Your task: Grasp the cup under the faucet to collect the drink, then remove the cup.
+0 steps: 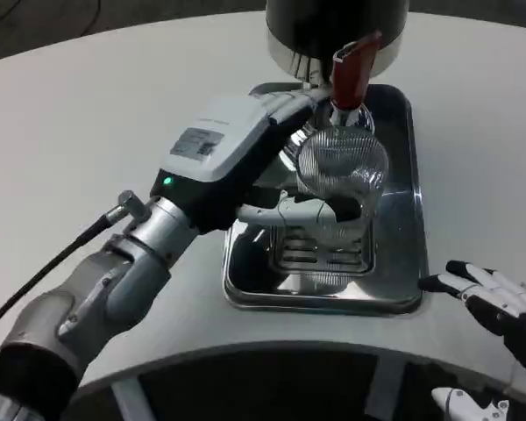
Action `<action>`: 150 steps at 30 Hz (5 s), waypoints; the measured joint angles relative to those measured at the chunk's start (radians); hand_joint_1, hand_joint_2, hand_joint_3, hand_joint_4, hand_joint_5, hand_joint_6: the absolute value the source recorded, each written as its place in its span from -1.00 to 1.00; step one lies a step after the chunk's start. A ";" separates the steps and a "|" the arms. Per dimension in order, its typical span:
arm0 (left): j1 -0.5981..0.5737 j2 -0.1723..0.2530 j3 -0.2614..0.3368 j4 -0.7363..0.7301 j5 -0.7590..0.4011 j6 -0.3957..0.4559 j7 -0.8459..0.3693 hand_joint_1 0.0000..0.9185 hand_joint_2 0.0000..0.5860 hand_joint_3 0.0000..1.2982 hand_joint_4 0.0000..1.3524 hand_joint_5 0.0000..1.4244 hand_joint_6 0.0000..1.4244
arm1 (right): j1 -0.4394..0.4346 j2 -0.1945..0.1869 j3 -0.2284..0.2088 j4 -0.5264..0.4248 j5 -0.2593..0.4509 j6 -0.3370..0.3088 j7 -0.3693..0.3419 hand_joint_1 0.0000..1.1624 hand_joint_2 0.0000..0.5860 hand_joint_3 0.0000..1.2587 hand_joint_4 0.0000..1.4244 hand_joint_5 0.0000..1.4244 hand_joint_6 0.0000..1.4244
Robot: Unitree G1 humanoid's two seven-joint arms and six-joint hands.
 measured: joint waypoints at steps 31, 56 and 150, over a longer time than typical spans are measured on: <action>0.339 0.084 0.308 -0.575 -0.549 0.004 -0.337 -1.00 -0.61 -0.65 -0.64 -0.50 -0.54 | -0.081 -0.005 0.047 0.040 -0.006 0.023 -0.021 -0.16 0.43 -0.75 -0.93 -0.96 -1.00; 0.181 0.068 0.351 -0.736 -0.969 0.519 -0.895 -1.00 -0.64 -0.73 -0.80 -0.62 -0.66 | -0.061 -0.007 0.049 0.048 -0.004 0.024 -0.041 -0.16 0.43 -0.75 -0.93 -0.96 -1.00; -0.083 -0.051 0.190 -0.344 -0.681 0.186 -1.014 -1.00 -0.72 -0.67 -0.90 -0.83 -0.90 | -0.148 0.071 -0.009 0.252 0.285 -0.004 -0.266 0.10 -0.18 -1.00 -1.00 -0.88 -1.00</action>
